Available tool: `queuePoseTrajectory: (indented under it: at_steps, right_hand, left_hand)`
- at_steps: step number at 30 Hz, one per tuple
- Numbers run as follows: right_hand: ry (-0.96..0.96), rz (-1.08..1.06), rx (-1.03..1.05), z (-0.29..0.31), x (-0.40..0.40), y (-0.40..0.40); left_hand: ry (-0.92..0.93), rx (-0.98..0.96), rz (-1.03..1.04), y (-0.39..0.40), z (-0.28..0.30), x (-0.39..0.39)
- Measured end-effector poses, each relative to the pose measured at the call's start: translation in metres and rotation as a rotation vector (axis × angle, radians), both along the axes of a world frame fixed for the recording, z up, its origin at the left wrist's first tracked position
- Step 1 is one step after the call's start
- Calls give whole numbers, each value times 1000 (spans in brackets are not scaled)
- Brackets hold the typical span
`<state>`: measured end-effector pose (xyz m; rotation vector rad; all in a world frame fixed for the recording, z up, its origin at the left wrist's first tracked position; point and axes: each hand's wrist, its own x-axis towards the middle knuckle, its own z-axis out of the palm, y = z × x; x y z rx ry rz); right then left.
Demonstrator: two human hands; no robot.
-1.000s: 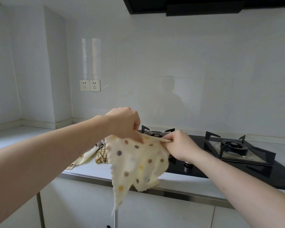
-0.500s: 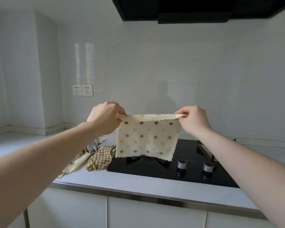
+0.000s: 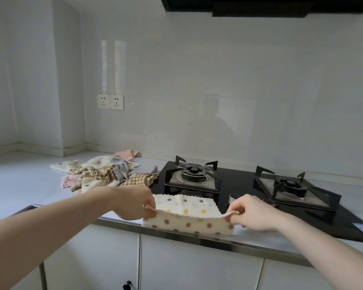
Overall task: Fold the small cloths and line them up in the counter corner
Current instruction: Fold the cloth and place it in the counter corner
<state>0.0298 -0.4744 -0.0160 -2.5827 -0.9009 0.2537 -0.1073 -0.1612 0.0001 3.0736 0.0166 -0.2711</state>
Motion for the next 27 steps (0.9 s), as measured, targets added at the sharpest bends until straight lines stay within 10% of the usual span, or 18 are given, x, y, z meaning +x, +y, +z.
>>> queuePoseTrajectory:
  at_steps: [11, 27]
  right_hand:
    - [-108, -291, 355, -10, 51, 65]
    - [-222, -440, 60, -35, 75, 108]
  left_hand:
    - [-342, -304, 316, 31, -22, 45]
    - [-576, -278, 605, 40, -77, 79]
